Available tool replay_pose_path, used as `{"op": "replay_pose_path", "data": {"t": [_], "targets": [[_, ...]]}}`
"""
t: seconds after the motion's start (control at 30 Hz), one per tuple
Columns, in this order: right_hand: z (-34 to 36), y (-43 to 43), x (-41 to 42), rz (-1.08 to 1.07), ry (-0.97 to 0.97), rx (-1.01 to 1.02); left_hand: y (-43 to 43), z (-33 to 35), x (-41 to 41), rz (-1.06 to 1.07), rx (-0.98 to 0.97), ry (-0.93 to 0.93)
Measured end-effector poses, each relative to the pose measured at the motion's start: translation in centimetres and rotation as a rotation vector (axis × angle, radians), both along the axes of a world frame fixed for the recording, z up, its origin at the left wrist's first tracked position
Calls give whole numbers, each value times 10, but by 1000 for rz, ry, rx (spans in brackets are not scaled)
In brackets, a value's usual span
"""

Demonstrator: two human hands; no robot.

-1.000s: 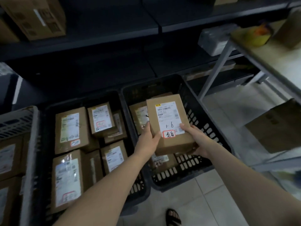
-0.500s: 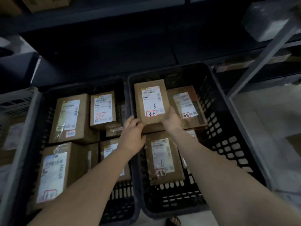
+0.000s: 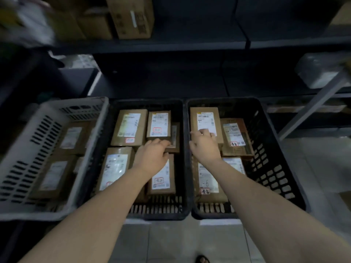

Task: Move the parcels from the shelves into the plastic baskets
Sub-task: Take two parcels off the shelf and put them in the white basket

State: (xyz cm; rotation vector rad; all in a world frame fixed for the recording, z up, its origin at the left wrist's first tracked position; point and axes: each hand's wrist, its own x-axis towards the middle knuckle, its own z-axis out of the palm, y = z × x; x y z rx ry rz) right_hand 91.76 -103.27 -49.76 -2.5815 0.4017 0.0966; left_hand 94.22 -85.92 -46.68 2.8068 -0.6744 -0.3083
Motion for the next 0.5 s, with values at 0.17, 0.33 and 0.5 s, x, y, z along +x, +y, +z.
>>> {"op": "replay_pose_path", "data": {"t": [0.17, 0.33, 0.5], "targets": [[83, 111, -36, 210, -138, -116, 116, 81, -50, 93, 62, -218], [181, 250, -59, 499, -372, -146, 263, 178, -106, 222, 126, -402], [276, 385, -79, 794, -610, -126, 390, 268, -167, 435, 194, -579]]}}
